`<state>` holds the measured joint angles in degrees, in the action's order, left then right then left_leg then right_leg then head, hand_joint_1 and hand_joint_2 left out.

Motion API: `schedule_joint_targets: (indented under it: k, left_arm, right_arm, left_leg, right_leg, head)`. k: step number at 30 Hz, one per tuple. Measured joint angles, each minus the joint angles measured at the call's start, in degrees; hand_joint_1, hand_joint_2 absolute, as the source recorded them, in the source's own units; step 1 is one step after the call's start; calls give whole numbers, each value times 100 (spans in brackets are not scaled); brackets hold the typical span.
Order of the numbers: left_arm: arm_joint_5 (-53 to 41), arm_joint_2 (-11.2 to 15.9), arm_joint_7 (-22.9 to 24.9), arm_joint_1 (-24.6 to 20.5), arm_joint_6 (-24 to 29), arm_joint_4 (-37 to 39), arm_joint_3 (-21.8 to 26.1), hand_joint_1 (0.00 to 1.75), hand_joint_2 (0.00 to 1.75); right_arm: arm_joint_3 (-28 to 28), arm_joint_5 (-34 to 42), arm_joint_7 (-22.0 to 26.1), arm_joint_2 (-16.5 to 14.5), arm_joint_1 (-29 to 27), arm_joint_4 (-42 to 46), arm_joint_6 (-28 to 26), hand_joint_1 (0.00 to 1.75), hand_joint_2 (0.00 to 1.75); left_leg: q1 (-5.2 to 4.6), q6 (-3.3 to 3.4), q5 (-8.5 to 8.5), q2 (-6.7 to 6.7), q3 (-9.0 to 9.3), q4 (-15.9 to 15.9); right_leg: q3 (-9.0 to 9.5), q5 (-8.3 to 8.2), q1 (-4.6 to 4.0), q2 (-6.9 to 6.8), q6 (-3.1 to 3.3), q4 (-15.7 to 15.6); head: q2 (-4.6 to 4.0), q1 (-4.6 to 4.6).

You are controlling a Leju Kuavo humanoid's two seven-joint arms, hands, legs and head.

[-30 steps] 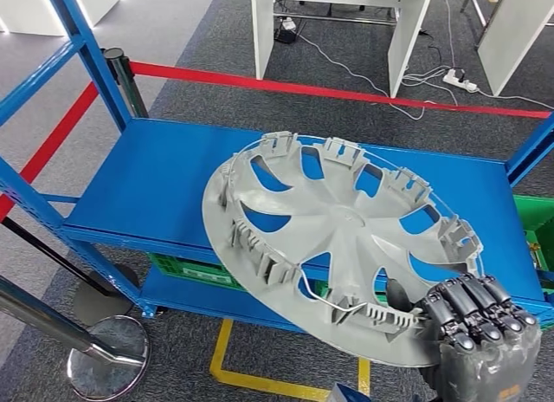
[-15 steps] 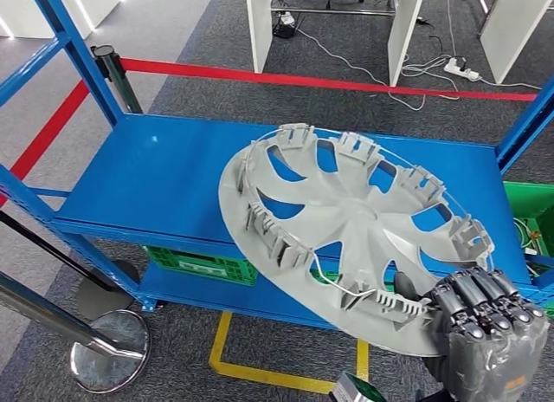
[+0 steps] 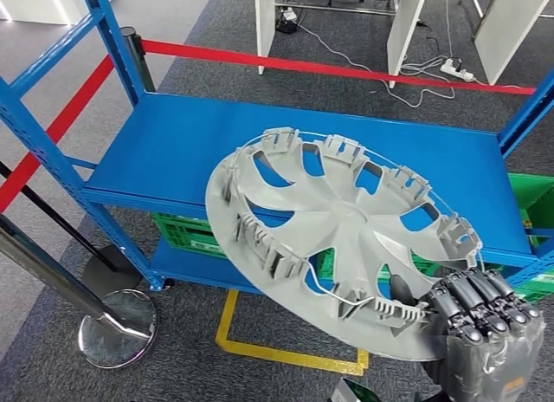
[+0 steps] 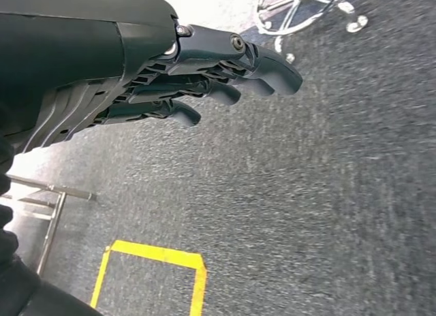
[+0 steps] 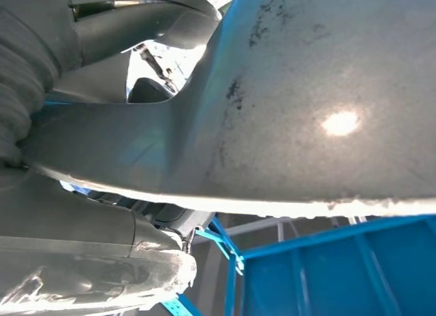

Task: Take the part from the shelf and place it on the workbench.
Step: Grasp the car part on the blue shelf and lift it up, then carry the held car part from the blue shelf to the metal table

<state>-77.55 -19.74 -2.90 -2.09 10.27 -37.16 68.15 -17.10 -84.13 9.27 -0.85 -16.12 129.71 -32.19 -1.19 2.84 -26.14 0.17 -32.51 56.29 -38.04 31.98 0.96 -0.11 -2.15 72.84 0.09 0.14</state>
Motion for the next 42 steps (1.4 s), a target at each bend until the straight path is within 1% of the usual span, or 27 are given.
schedule_joint_targets:
  k: [1, 3, 5, 7, 8, 9, 11, 12, 13, 15, 17, 19, 20, 22, 23, 24, 27, 28, 29, 30, 32, 34, 35, 37, 38, 39, 42]
  left_arm:
    - [23, -1, 8, -1, -4, 0, 0, 0, 175]
    - [76, -2, 26, -1, -37, -2, 0, 0, 175]
    - [130, -1, 56, -2, -113, -9, 1, 0, 175]
    - [162, 7, 92, 0, -204, -32, 4, 0, 175]
    - [174, 10, 105, 4, -244, -51, 6, 0, 175]
    - [183, 14, 116, 10, -283, -75, 8, 0, 175]
    - [192, 16, 127, 19, -333, -110, 11, 0, 175]
    - [193, 17, 128, 21, -346, -120, 13, 0, 175]
    - [194, 17, 128, 20, -350, -127, 13, 0, 175]
    - [195, 17, 128, 19, -350, -145, 13, 0, 175]
    - [196, 15, 128, 13, -366, -169, 13, 0, 175]
    - [197, 11, 127, 3, -417, -198, 13, 0, 175]
    - [198, 10, 127, -2, -448, -215, 15, 0, 175]
    - [225, 8, 109, -5, -514, -244, 30, 0, 175]
    - [282, 8, 74, -10, -562, -257, 53, 0, 175]
    - [369, 8, 14, -18, -619, -268, 87, 0, 175]
    - [630, 9, -210, -45, -738, -282, 203, 0, 175]
    - [663, 10, -261, -49, -746, -282, 238, 0, 175]
    - [677, 11, -303, -50, -745, -282, 269, 0, 175]
    - [679, 13, -348, -52, -743, -282, 299, 0, 175]
    - [678, 14, -443, -61, -739, -283, 344, 0, 175]
    - [678, 15, -523, -74, -737, -284, 380, 0, 175]
    - [678, 17, -551, -82, -737, -284, 401, 0, 175]
    - [690, 25, -609, -88, -726, -285, 439, 0, 175]
    - [715, 28, -653, -89, -720, -285, 458, 0, 175]
    - [749, 31, -702, -87, -713, -286, 476, 0, 175]
    - [837, 38, -803, -89, -708, -289, 530, 0, 175]
  right_arm:
    - [2, 19, 0, 0, 5, -3, 28, 175, 175]
    - [3, 40, 2, -1, 30, -7, 87, 175, 175]
    - [3, 45, 12, -8, 71, -20, 148, 175, 175]
    - [3, 38, 24, -22, 115, -53, 201, 175, 175]
    - [1, 30, 27, -32, 143, -76, 223, 175, 175]
    - [-2, 21, 30, -44, 169, -99, 241, 175, 175]
    - [-10, 8, 34, -69, 214, -149, 268, 175, 175]
    - [-13, 4, 35, -80, 229, -173, 274, 175, 175]
    - [-14, 2, 36, -88, 242, -196, 278, 175, 175]
    - [-14, -2, 39, -96, 267, -240, 280, 175, 175]
    - [-17, -5, 44, -97, 291, -273, 281, 175, 175]
    - [-30, -19, 41, -99, 334, -298, 287, 175, 175]
    - [-42, -30, 32, -101, 365, -313, 292, 175, 175]
    - [-66, -53, 2, -103, 429, -356, 297, 175, 175]
    - [-75, -59, -22, -104, 452, -377, 293, 175, 175]
    - [-83, -61, -55, -104, 471, -397, 287, 175, 175]
    - [-99, -55, -155, -103, 510, -455, 261, 175, 175]
    - [-101, -55, -179, -103, 513, -473, 255, 175, 175]
    - [-101, -56, -198, -103, 514, -487, 250, 175, 175]
    - [-102, -59, -219, -103, 514, -497, 245, 175, 175]
    - [-102, -73, -245, -103, 515, -504, 238, 175, 175]
    - [-102, -89, -256, -103, 522, -504, 230, 175, 175]
    - [-102, -94, -258, -103, 525, -504, 221, 175, 175]
    - [-102, -100, -268, -103, 524, -506, 202, 175, 175]
    - [-102, -105, -277, -103, 522, -508, 193, 175, 175]
    - [-102, -109, -287, -103, 521, -510, 188, 175, 175]
    - [-99, -119, -304, -103, 512, -517, 179, 175, 175]
  left_leg:
    - [-7, -5, 44, -1, -58, 14]
    - [-27, -35, 122, -2, -138, 43]
    - [-32, -87, 210, 2, -189, 58]
    - [-33, -150, 258, -1, -241, 72]
    - [-28, -187, 164, -7, -281, 132]
    - [-15, -231, -33, -15, -340, 282]
    - [49, -322, -618, -20, -510, 899]
    - [83, -360, -830, -20, -587, 1270]
    - [116, -392, -907, -20, -618, 1555]
    - [175, -440, -693, -19, -427, 1579]
    - [221, -466, -428, -22, 110, 887]
    - [221, -428, -435, -37, 560, 176]
    - [205, -389, -473, -44, 639, 8]
    - [184, -284, -422, -40, 580, -57]
    - [177, -227, -362, -30, 522, -66]
    - [174, -173, -293, -19, 452, -78]
    - [132, -83, -77, -3, 185, -81]
    - [110, -75, -3, -2, 89, -75]
    - [87, -71, 68, -1, -7, -68]
    - [68, -71, 137, -1, -102, -58]
    - [44, -86, 260, -2, -253, -34]
    - [24, -121, 365, -7, -340, 1]
    - [21, -144, 419, -5, -364, 11]
    - [29, -203, 520, -2, -406, 14]
    - [39, -240, 481, -5, -435, 40]
    - [50, -278, 330, -10, -479, 137]
    - [96, -377, -541, -16, -682, 1022]
  right_leg:
    - [294, -137, -27, 0, 37, -319]
    - [932, -153, -75, -7, 111, -1157]
    - [1203, -21, -103, -7, 145, -1648]
    - [1137, -62, -90, -11, 188, -1732]
    - [1085, -114, -73, -20, 230, -1741]
    - [1027, -177, -54, -31, 268, -1752]
    - [914, -297, -43, -46, 308, -1747]
    - [856, -357, -43, -51, 306, -1736]
    - [792, -415, -41, -55, 298, -1720]
    - [629, -511, -31, -58, 267, -1666]
    - [484, -580, -22, -56, 215, -1593]
    - [395, -650, -26, -56, 143, -1537]
    - [368, -695, -25, -57, 101, -1531]
    - [325, -778, 1, -56, 11, -1542]
    - [283, -714, 16, -50, -23, -1509]
    - [215, -537, 26, -41, -47, -1381]
    - [-64, 311, 21, -17, -67, -397]
    - [-100, 432, 15, -13, -62, -76]
    - [-62, 406, 9, -11, -50, 94]
    - [78, 260, 0, -11, -29, 69]
    - [644, -42, -34, -12, 34, -549]
    - [1272, -3, -77, -12, 92, -1446]
    - [1433, 78, -93, -9, 116, -1725]
    - [1436, 101, -103, -10, 175, -1881]
    - [1383, 50, -98, -19, 219, -1867]
    - [1321, -12, -90, -31, 268, -1864]
    - [1096, -217, -86, -53, 339, -1840]
  head:
    - [0, 1]
    - [0, -2]
    - [0, -2]
    - [0, 6]
    - [0, -3]
    - [0, -14]
    - [0, -37]
    - [0, -41]
    - [0, -39]
    - [0, -40]
    - [0, -42]
    - [0, -38]
    - [0, -36]
    - [0, -37]
    - [0, -33]
    - [0, -29]
    - [0, -4]
    - [0, -1]
    - [0, -1]
    - [0, -2]
    - [0, -4]
    - [0, -3]
    - [0, -3]
    - [0, 0]
    - [0, 1]
    - [0, -4]
    - [0, -23]
